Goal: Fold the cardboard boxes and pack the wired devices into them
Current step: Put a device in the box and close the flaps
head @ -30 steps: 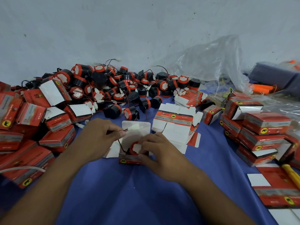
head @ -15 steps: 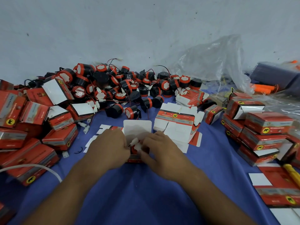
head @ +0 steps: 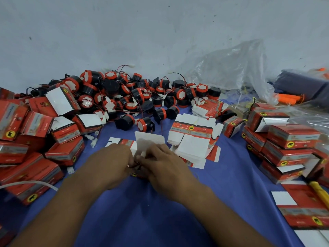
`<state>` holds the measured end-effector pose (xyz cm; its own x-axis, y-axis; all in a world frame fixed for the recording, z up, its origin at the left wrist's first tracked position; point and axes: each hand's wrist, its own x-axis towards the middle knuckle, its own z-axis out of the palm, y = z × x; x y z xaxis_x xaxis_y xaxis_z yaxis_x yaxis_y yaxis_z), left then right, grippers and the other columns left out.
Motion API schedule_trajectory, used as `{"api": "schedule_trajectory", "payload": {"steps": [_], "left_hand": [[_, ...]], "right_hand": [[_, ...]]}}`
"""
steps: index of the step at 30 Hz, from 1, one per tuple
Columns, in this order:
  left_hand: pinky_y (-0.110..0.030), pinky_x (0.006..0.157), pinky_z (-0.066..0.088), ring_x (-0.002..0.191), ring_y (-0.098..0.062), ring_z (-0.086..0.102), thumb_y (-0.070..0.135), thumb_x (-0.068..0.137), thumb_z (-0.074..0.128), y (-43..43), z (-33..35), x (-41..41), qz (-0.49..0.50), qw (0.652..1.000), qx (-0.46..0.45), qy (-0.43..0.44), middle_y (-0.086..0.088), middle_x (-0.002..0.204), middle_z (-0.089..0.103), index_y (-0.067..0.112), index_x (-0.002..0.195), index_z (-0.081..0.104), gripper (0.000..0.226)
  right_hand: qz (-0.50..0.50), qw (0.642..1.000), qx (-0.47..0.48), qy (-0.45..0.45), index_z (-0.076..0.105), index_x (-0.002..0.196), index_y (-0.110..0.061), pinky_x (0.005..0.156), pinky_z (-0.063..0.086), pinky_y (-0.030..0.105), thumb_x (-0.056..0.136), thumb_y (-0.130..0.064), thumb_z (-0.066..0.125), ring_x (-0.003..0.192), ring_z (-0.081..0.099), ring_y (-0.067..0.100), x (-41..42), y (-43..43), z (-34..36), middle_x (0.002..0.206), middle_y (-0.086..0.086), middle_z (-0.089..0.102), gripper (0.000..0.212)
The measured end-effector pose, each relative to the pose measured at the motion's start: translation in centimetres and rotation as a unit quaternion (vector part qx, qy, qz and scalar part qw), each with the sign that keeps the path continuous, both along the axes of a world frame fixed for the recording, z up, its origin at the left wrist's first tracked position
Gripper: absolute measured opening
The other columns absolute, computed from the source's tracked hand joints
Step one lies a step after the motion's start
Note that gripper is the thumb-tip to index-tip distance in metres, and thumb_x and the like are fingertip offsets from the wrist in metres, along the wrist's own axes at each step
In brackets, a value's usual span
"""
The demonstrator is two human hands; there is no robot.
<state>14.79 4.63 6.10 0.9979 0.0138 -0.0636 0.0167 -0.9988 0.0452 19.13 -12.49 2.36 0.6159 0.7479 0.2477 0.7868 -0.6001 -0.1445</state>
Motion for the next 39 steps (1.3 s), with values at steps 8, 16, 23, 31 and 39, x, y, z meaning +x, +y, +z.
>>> {"api": "schedule_trajectory", "payload": {"steps": [8,16,23,31,39], "left_hand": [[-0.015,0.048,0.028,0.060,-0.009,0.049,0.018,0.094,0.059,-0.3,1.3,0.1,0.028,0.998,-0.029,-0.052,0.002,0.077,0.068,0.026,0.089,0.080,0.023],[-0.010,0.056,0.034,0.063,-0.004,0.051,0.017,0.086,0.070,-0.5,0.5,0.6,-0.009,0.987,-0.108,-0.114,0.011,0.078,0.071,0.028,0.084,0.081,0.015],[-0.029,0.064,0.045,0.071,-0.018,0.057,0.016,0.088,0.064,-0.7,-0.7,1.3,-0.004,0.992,-0.041,-0.116,-0.001,0.078,0.070,0.024,0.084,0.079,0.017],[-0.034,0.074,0.050,0.087,-0.022,0.062,0.024,0.086,0.068,-0.4,-1.2,2.6,0.041,0.996,-0.006,-0.076,0.002,0.092,0.070,0.033,0.096,0.076,0.016],[-0.038,0.084,0.035,0.098,-0.025,0.036,0.038,0.087,0.064,0.1,-1.2,2.6,0.139,0.989,0.038,-0.047,0.001,0.103,0.050,0.035,0.079,0.075,0.013]], "right_hand": [[0.017,1.000,-0.001,-0.022,0.048,0.143,-0.029,0.100,0.036,0.040,0.102,-0.057,0.031,0.126,0.031,0.021,-0.6,-0.2,-0.7,0.135,-0.004,0.043,0.053],[0.018,0.999,-0.022,-0.038,0.055,0.138,-0.025,0.097,0.029,0.040,0.102,-0.049,0.045,0.123,0.036,0.025,-0.1,0.6,-0.9,0.141,-0.006,0.053,0.044],[-0.008,0.988,0.138,0.063,0.067,0.114,-0.016,0.088,0.044,0.035,0.095,-0.041,0.065,0.105,0.054,0.021,0.1,0.4,-0.6,0.114,0.003,0.068,0.032],[-0.026,0.990,0.133,0.049,0.069,0.098,-0.005,0.074,0.045,0.033,0.092,-0.045,0.066,0.091,0.056,0.021,-0.1,-0.1,-0.5,0.111,0.004,0.063,0.041],[0.002,0.991,0.128,0.039,0.076,0.114,-0.013,0.102,0.038,0.036,0.094,-0.031,0.067,0.117,0.051,0.025,-0.3,-1.8,-0.2,0.128,0.006,0.061,0.027]]}}
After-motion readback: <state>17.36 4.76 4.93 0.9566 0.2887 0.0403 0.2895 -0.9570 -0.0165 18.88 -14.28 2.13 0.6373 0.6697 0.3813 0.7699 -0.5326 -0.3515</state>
